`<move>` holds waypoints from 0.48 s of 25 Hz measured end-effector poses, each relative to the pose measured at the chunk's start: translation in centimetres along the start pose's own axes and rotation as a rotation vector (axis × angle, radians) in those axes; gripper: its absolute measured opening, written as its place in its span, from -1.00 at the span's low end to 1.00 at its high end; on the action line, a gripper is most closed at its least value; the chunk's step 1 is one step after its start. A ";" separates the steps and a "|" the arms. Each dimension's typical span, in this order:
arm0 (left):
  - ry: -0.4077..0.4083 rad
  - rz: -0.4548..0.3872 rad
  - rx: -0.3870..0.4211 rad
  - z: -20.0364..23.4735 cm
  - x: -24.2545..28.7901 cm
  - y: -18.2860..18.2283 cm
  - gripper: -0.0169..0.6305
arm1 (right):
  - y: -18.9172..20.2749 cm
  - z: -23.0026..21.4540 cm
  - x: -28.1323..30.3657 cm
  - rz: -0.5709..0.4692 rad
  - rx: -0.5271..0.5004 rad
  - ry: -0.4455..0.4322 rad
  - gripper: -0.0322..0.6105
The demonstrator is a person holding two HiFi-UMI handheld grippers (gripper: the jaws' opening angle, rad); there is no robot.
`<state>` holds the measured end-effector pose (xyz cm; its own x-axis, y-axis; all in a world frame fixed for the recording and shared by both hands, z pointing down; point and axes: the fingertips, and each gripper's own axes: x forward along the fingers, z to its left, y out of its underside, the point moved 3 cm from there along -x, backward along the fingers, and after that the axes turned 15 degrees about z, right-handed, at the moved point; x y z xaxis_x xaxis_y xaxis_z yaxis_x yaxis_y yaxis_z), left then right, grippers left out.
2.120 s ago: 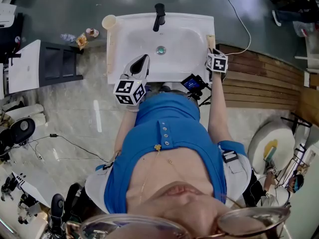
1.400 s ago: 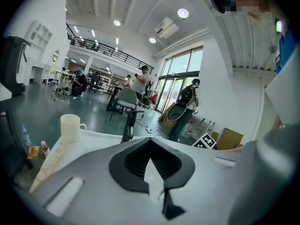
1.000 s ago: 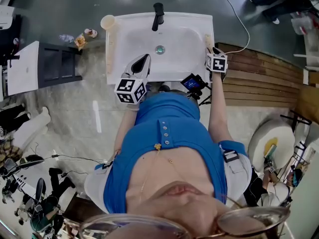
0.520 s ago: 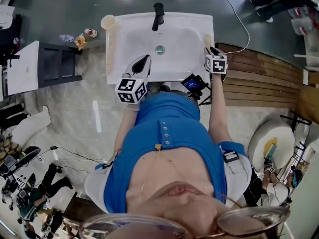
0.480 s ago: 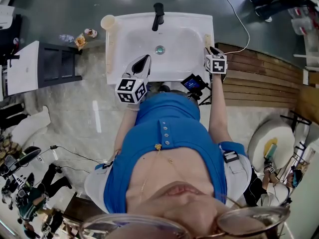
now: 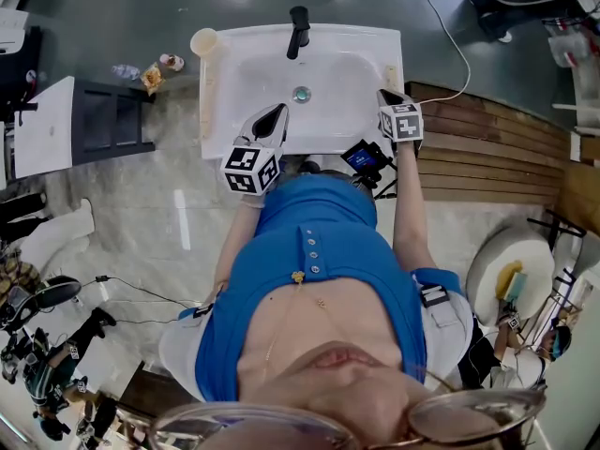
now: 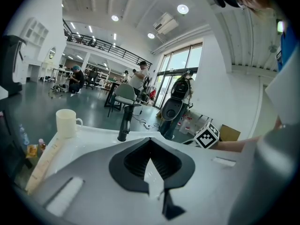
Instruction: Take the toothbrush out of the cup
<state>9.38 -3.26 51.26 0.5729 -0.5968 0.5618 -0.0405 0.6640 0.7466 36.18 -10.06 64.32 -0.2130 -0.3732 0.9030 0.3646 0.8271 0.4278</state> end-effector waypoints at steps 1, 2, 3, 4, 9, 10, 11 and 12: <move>0.001 0.003 0.001 0.0 0.0 0.0 -0.95 | -0.1 0.3 0.0 0.003 -0.009 -0.011 -0.89; 0.002 0.005 0.001 -0.1 0.0 0.0 -0.95 | -0.2 0.6 0.0 0.005 -0.017 -0.024 -0.89; 0.004 0.008 0.001 -0.2 0.1 0.0 -0.95 | -0.3 0.9 -0.1 0.007 -0.023 -0.039 -0.89; 0.005 0.011 0.002 -0.3 0.1 0.0 -0.95 | -0.4 1.2 -0.2 0.006 -0.028 -0.056 -0.89; 0.012 0.028 0.008 -0.7 0.4 0.1 -0.95 | -1.5 3.5 -1.0 -0.008 -0.074 -0.164 -0.89; 0.014 0.033 0.009 -0.7 0.5 0.2 -0.95 | -1.8 4.1 -1.1 -0.010 -0.095 -0.186 -0.89; 0.016 0.037 0.010 -0.7 0.6 0.3 -0.95 | -2.0 4.8 -1.1 -0.011 -0.118 -0.207 -0.89; 0.018 0.042 0.010 -0.7 0.6 0.3 -0.95 | -2.2 5.5 -1.1 -0.013 -0.143 -0.226 -0.89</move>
<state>10.28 -3.11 51.63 0.5848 -0.5608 0.5861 -0.0730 0.6833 0.7265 30.68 -9.14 62.16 -0.4101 -0.2667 0.8722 0.4812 0.7491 0.4553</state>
